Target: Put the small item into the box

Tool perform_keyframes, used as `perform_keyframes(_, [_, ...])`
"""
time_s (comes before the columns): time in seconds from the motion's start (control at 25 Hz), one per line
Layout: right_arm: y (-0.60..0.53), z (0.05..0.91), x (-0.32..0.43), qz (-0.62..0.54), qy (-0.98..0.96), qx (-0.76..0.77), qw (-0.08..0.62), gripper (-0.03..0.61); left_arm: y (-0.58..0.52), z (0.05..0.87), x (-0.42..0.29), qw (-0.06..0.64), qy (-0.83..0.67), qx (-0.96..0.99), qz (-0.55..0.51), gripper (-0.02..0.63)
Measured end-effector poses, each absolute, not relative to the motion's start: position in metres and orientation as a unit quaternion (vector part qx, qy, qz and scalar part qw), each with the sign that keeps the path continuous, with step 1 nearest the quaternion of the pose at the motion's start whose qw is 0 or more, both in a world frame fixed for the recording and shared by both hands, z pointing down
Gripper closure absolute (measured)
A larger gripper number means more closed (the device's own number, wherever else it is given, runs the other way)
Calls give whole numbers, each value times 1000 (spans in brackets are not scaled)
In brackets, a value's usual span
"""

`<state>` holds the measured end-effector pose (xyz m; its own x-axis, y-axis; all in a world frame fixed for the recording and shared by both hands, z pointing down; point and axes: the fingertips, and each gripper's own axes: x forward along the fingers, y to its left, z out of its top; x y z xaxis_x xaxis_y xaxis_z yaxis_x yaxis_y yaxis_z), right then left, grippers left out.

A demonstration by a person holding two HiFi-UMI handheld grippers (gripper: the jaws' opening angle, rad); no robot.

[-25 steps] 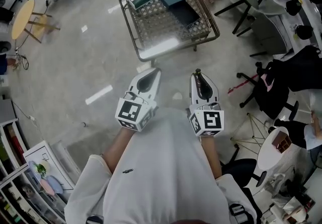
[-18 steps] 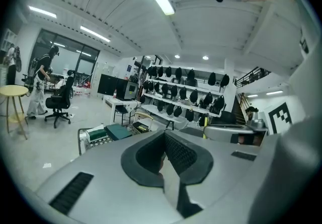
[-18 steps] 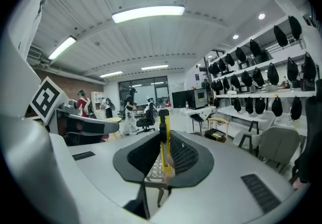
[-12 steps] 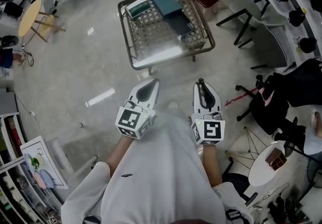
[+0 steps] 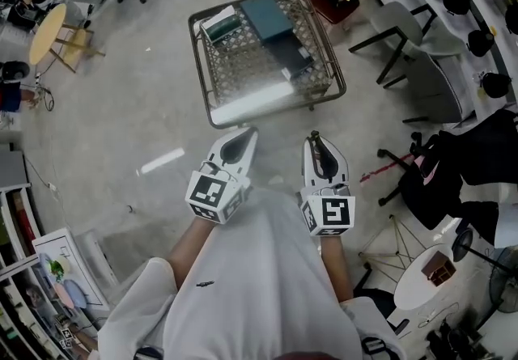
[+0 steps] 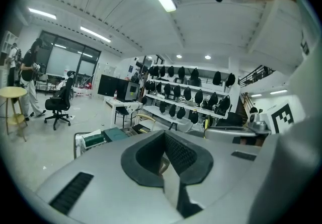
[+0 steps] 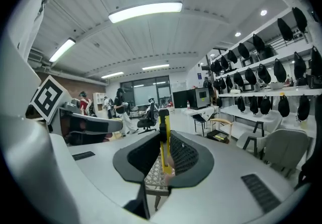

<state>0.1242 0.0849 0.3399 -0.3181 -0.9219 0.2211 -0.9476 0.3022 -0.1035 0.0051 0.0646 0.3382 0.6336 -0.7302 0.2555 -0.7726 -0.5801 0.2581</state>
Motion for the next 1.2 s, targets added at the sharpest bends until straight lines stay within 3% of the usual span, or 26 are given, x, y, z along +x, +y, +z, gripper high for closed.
perform_keyframes(0.84, [-106,337,56,82,-769,630,64,528,-134,335,-57,161,-343,924,61,612])
perform_keyframes(1.2, [-155,356,54,106,-768,625,90,528,-176,353,-49,180,-330,924,75,612])
